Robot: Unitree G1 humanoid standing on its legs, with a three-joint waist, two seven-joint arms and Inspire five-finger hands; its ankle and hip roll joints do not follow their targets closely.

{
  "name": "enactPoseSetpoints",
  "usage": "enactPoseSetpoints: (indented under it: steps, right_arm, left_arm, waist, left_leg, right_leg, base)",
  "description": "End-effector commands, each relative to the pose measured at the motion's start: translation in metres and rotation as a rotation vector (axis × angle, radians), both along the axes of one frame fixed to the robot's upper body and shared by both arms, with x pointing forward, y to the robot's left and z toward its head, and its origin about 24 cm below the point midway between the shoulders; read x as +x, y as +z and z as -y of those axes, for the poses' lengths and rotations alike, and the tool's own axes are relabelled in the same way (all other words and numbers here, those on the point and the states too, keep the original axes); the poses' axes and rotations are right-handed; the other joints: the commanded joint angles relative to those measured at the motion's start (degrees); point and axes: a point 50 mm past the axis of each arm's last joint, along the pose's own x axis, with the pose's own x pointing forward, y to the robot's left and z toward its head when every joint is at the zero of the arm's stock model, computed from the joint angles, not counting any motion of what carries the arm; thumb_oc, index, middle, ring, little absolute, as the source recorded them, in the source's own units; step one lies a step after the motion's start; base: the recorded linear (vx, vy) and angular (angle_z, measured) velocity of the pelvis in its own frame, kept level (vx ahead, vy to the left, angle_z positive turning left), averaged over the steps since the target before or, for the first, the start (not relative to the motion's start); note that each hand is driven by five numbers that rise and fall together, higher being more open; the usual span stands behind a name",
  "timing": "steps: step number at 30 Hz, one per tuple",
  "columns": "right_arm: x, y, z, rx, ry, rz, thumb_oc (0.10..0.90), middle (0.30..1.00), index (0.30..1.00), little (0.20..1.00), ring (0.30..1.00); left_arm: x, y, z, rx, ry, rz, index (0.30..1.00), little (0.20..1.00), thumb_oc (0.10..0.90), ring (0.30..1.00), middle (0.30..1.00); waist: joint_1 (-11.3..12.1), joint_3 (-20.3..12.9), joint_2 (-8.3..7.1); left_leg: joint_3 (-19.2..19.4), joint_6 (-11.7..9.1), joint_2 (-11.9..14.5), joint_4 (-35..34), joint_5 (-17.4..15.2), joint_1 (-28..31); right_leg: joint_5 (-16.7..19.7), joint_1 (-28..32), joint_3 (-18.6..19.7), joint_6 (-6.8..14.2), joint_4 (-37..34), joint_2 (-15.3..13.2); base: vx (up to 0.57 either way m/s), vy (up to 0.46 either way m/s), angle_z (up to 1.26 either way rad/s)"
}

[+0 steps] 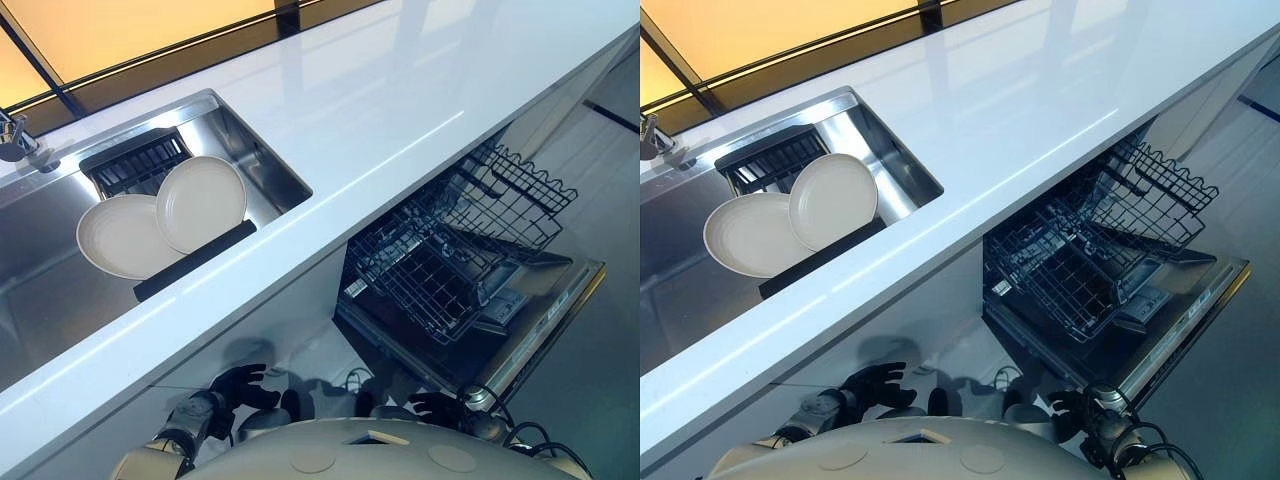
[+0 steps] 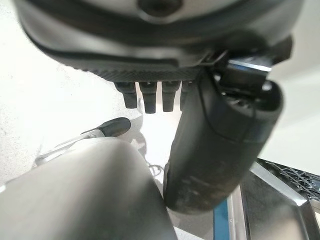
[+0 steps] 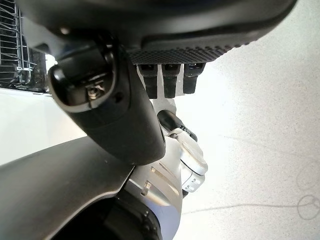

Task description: Pick up plates and place into dishwasher.

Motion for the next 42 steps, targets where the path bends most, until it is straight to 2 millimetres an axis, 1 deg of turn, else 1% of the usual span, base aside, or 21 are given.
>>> enactPoseSetpoints:
  steps: [1, 9, 12, 16, 19, 21, 22, 25, 27, 28, 30, 32, 33, 34, 35, 36, 37, 38, 40, 41, 42]
  right_arm:
    - [0.031, 0.005, -0.014, 0.053, 0.073, 0.092, 0.8, 0.9, 0.9, 0.9, 0.9]
    - [0.03, 0.004, -0.014, 0.05, 0.073, 0.09, 0.8, 0.9, 0.9, 0.9, 0.9]
    - [0.031, 0.005, -0.014, 0.049, 0.08, 0.087, 0.8, 0.9, 0.9, 0.9, 0.9]
    - [0.034, 0.005, -0.014, 0.047, 0.09, 0.083, 0.8, 0.9, 0.9, 0.9, 0.9]
    - [0.037, 0.007, -0.012, 0.046, 0.096, 0.091, 0.8, 0.9, 0.9, 0.9, 0.9]
    - [0.04, 0.008, -0.011, 0.045, 0.099, 0.096, 0.8, 0.9, 0.9, 0.9, 0.9]
    - [0.041, 0.008, -0.011, 0.044, 0.1, 0.098, 0.8, 0.9, 0.9, 0.9, 0.9]
    - [0.046, 0.011, -0.007, 0.035, 0.104, 0.11, 0.8, 0.9, 0.9, 0.9, 0.9]
    - [0.048, 0.013, -0.006, 0.03, 0.108, 0.114, 0.8, 0.9, 0.9, 0.9, 0.9]
    - [0.051, 0.014, -0.004, 0.022, 0.113, 0.121, 0.8, 0.9, 0.9, 0.9, 0.9]
    - [0.054, 0.016, -0.002, 0.014, 0.122, 0.127, 0.8, 0.9, 0.9, 0.9, 0.9]
    - [0.056, 0.017, 0.0, 0.005, 0.128, 0.133, 0.8, 0.9, 0.9, 0.9, 0.9]
    - [0.056, 0.017, 0.001, 0.002, 0.13, 0.134, 0.8, 0.9, 0.9, 0.9, 0.9]
    - [0.055, 0.017, 0.001, 0.001, 0.129, 0.136, 0.8, 0.9, 0.9, 0.9, 0.9]
    - [0.055, 0.017, 0.001, 0.0, 0.128, 0.136, 0.8, 0.9, 0.9, 0.9, 0.9]
    - [0.054, 0.016, 0.0, 0.0, 0.127, 0.136, 0.8, 0.9, 0.9, 0.9, 0.9]
    - [0.054, 0.015, -0.001, 0.002, 0.126, 0.135, 0.8, 0.9, 0.9, 0.9, 0.9]
    - [0.051, 0.013, -0.004, 0.008, 0.124, 0.129, 0.8, 0.9, 0.9, 0.9, 0.9]
    - [0.049, 0.011, -0.009, 0.015, 0.123, 0.124, 0.8, 0.9, 0.9, 0.9, 0.9]
    - [0.05, 0.01, -0.013, 0.02, 0.121, 0.122, 0.8, 0.9, 0.9, 0.9, 0.9]
    - [0.051, 0.009, -0.019, 0.028, 0.121, 0.123, 0.8, 0.9, 0.9, 0.9, 0.9]
  left_arm:
    - [0.0, -0.002, 0.01, -0.021, -0.102, -0.031, 0.9, 0.9, 0.8, 0.9, 0.9]
    - [0.001, -0.002, 0.01, -0.042, -0.064, -0.035, 0.9, 0.9, 0.8, 0.9, 0.9]
    - [0.004, 0.0, 0.012, -0.106, -0.04, -0.013, 0.9, 0.9, 0.8, 0.9, 0.9]
    - [0.023, 0.008, 0.023, -0.201, -0.026, 0.109, 0.9, 0.9, 0.8, 0.9, 0.9]
    - [0.04, 0.017, 0.031, -0.324, 0.018, 0.199, 0.9, 0.9, 0.8, 0.9, 0.9]
    - [0.051, 0.024, 0.039, -0.4, -0.006, 0.234, 0.9, 0.9, 0.8, 0.9, 0.9]
    - [0.054, 0.026, 0.043, -0.428, -0.038, 0.243, 0.9, 0.9, 0.8, 0.9, 0.9]
    - [0.072, 0.046, 0.067, -0.547, -0.282, 0.309, 0.9, 0.9, 0.8, 0.9, 0.9]
    - [0.078, 0.055, 0.077, -0.569, -0.408, 0.344, 0.9, 0.9, 0.8, 0.9, 0.9]
    - [0.086, 0.071, 0.09, -0.572, -0.6, 0.416, 0.9, 0.9, 0.8, 0.9, 0.9]
    - [0.095, 0.09, 0.101, -0.623, -0.737, 0.465, 0.9, 0.9, 0.8, 0.9, 0.9]
    - [0.109, 0.125, 0.116, -0.788, -0.836, 0.512, 0.9, 0.9, 0.8, 0.9, 0.9]
    - [0.114, 0.151, 0.128, -0.947, -0.879, 0.533, 0.9, 0.9, 0.8, 0.9, 0.9]
    - [0.115, 0.166, 0.133, -1.067, -0.896, 0.525, 0.9, 0.9, 0.8, 0.9, 0.9]
    - [0.112, 0.19, 0.148, -1.291, -0.904, 0.485, 0.9, 0.9, 0.8, 0.9, 0.9]
    - [0.109, 0.198, 0.154, -1.403, -0.903, 0.446, 0.9, 0.9, 0.8, 0.9, 0.9]
    - [0.102, 0.21, 0.164, -1.587, -0.875, 0.367, 0.9, 0.9, 0.8, 0.9, 0.9]
    - [0.088, 0.225, 0.183, -1.877, -0.829, 0.225, 0.9, 0.9, 0.8, 0.9, 0.9]
    - [0.073, 0.241, 0.2, -2.181, -0.772, 0.037, 0.9, 0.9, 0.8, 0.9, 0.9]
    - [0.068, 0.25, 0.209, -2.29, -0.739, -0.014, 0.9, 0.9, 0.8, 0.9, 0.9]
    - [0.066, 0.27, 0.215, -2.404, -0.696, -0.03, 0.9, 0.9, 0.8, 0.9, 0.9]
  waist:
    - [0.9, -0.2, 0.71]
    - [0.9, -0.3, 0.81]
    - [0.9, -0.3, 0.89]
    - [0.9, -0.2, 0.98]
    - [0.9, 0.0, 1.18]
    - [1.0, 0.2, 1.33]
    - [1.1, 0.3, 1.37]
    - [1.1, 0.7, 1.82]
    - [1.1, 0.9, 2.1]
    - [1.0, 1.2, 2.47]
    - [0.8, 1.4, 2.8]
    - [0.7, 1.6, 3.18]
    - [0.7, 1.7, 3.32]
    - [0.7, 1.7, 3.39]
    - [0.8, 1.7, 3.43]
    - [0.8, 1.7, 3.43]
    - [0.9, 1.8, 3.4]
    - [1.0, 1.8, 3.11]
    - [1.2, 1.6, 2.72]
    - [1.2, 1.7, 2.44]
    - [1.4, 1.7, 2.02]
  left_leg:
    - [5.2, 0.2, -0.8, 4.5, -6.6, -1.8]
    - [5.2, 0.2, -0.8, 4.6, -6.5, -1.9]
    - [5.2, 0.2, -0.8, 4.5, -6.5, -1.8]
    - [5.4, 0.1, -0.7, 4.5, -6.5, -1.8]
    - [5.4, 0.0, -0.5, 4.2, -6.3, -1.9]
    - [5.3, 0.0, -0.5, 4.1, -6.1, -2.1]
    - [5.3, 0.0, -0.5, 4.1, -6.1, -2.1]
    - [5.2, 0.1, -0.4, 3.7, -5.8, -2.3]
    - [5.2, 0.1, -0.4, 3.5, -5.6, -2.3]
    - [5.0, 0.1, -0.4, 3.4, -5.5, -2.5]
    - [4.9, 0.3, -0.5, 3.2, -5.4, -2.5]
    - [4.5, 0.5, -0.6, 3.0, -5.3, -2.5]
    - [4.4, 0.6, -0.7, 2.8, -5.3, -2.4]
    - [4.3, 0.7, -0.7, 2.7, -5.3, -2.3]
    - [4.1, 0.9, -0.8, 2.5, -5.3, -2.2]
    - [4.0, 0.9, -0.8, 2.3, -5.4, -2.0]
    - [3.9, 1.0, -0.8, 2.1, -5.5, -1.7]
    - [3.8, 0.9, -0.8, 1.9, -5.8, -1.2]
    - [3.7, 0.8, -0.7, 1.8, -6.2, -0.9]
    - [3.7, 0.7, -0.7, 1.9, -6.4, -0.8]
    - [3.6, 0.6, -0.5, 2.0, -6.6, -0.7]
  right_leg:
    - [-7.3, -3.9, -2.9, -0.5, 7.1, 2.8]
    - [-7.3, -3.9, -2.8, -0.4, 7.1, 2.8]
    - [-7.2, -4.0, -2.7, -0.4, 7.2, 2.8]
    - [-7.2, -4.0, -2.8, -0.2, 7.3, 2.8]
    - [-7.1, -4.2, -2.9, -0.1, 7.3, 2.7]
    - [-6.9, -4.4, -3.0, -0.1, 7.3, 2.7]
    - [-6.9, -4.5, -3.0, 0.0, 7.3, 2.7]
    - [-6.6, -4.9, -3.0, 0.0, 7.5, 2.7]
    - [-6.6, -5.1, -3.0, 0.0, 7.5, 2.7]
    - [-6.6, -5.5, -2.9, 0.1, 7.7, 2.6]
    - [-6.6, -5.7, -2.6, 0.2, 7.8, 2.7]
    - [-6.5, -5.9, -2.4, 0.1, 7.9, 2.7]
    - [-6.5, -5.8, -2.3, 0.1, 7.8, 2.7]
    - [-6.5, -5.7, -2.2, 0.1, 7.7, 2.7]
    - [-6.5, -5.6, -2.0, 0.0, 7.6, 2.8]
    - [-6.5, -5.5, -1.9, 0.0, 7.6, 2.9]
    - [-6.5, -5.2, -1.8, 0.0, 7.5, 2.9]
    - [-6.6, -4.6, -1.7, -0.1, 7.2, 3.1]
    - [-6.8, -4.3, -1.6, -0.2, 7.1, 3.2]
    - [-6.9, -4.0, -1.7, -0.3, 7.1, 3.2]
    - [-7.1, -3.9, -1.7, -0.5, 7.1, 3.3]
  base:
    - [0.0, 0.0, 0.0]
    - [0.0, 0.0, 0.0]
    - [0.0, 0.0, 0.0]
    - [0.0, 0.0, 0.0]
    - [0.0, 0.0, 0.0]
    - [-0.02, -0.002, 0.0]
    - [-0.03, -0.001, 0.0]
    - [-0.04, 0.013, 0.0]
    - [-0.04, 0.027, 0.0]
    - [-0.04, 0.037, -0.02]
    - [-0.04, 0.041, -0.02]
    - [-0.03, 0.034, -0.01]
    - [0.0, 0.0, 0.0]
    - [0.0, 0.0, 0.0]
    - [0.01, -0.006, 0.03]
    - [0.02, -0.01, 0.04]
    - [0.03, -0.019, 0.04]
    - [0.04, -0.033, 0.03]
    - [0.05, -0.062, 0.03]
    - [0.05, -0.085, 0.04]
    - [0.03, -0.063, 0.03]
